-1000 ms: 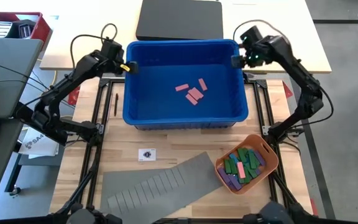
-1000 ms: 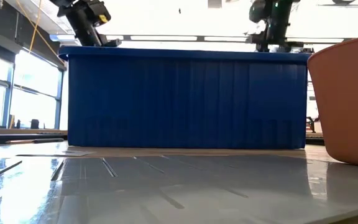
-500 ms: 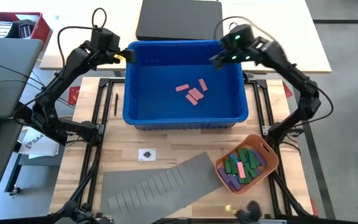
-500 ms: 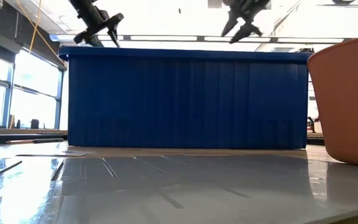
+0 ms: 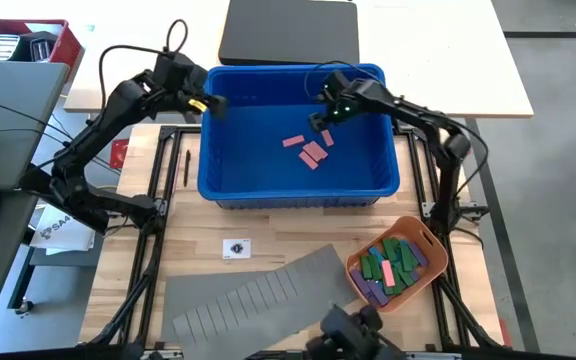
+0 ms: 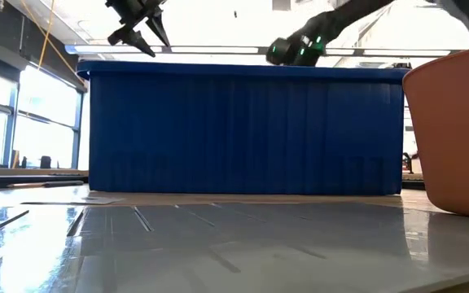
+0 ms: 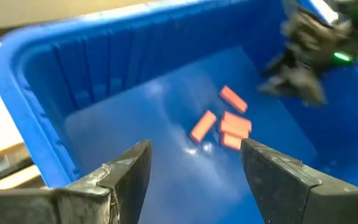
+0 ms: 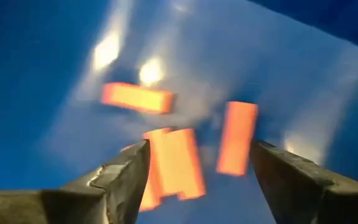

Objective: Sort blocks
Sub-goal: Put the pink block into the orange bin

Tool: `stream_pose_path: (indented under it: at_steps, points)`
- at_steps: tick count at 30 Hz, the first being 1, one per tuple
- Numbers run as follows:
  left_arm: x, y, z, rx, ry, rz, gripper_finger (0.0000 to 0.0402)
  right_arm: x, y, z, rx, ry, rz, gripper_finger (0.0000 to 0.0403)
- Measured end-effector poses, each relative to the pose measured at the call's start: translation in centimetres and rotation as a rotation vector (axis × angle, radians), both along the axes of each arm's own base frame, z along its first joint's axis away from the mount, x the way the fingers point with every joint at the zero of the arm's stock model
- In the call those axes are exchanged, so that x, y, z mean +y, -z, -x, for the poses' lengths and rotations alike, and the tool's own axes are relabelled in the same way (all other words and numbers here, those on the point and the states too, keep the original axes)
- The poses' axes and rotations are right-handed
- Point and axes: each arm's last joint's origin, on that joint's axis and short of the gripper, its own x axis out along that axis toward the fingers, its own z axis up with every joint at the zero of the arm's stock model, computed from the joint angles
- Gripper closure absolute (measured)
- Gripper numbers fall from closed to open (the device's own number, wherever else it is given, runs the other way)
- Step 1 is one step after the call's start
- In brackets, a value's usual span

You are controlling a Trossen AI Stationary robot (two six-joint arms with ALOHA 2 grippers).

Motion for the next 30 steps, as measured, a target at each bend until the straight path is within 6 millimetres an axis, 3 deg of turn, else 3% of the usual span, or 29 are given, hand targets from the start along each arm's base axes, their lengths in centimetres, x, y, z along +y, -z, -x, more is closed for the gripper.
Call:
stream_pose_path:
  at_steps: [6, 11, 22, 30]
  points:
    - [-1.3, 0.5, -0.7, 0.033, 0.041, 0.061, 0.0164, -2.7, 5.1, -0.4, 0.121, 0.110, -0.048, 0.0126]
    - [-2.1, 0.6, -1.3, 0.040, 0.068, 0.073, 0.0164, -3.4, 7.5, -0.6, 0.162, 0.112, -0.089, 0.0145]
    - [-2.6, 0.6, -1.7, 0.017, 0.054, 0.100, 0.0164, -3.4, 9.5, -1.1, 0.244, 0.029, -0.078, 0.0247]
    - [-2.9, 0.6, -2.0, 0.012, 0.062, 0.108, 0.0164, -3.2, 9.5, -0.9, 0.257, 0.045, -0.110, 0.0260]
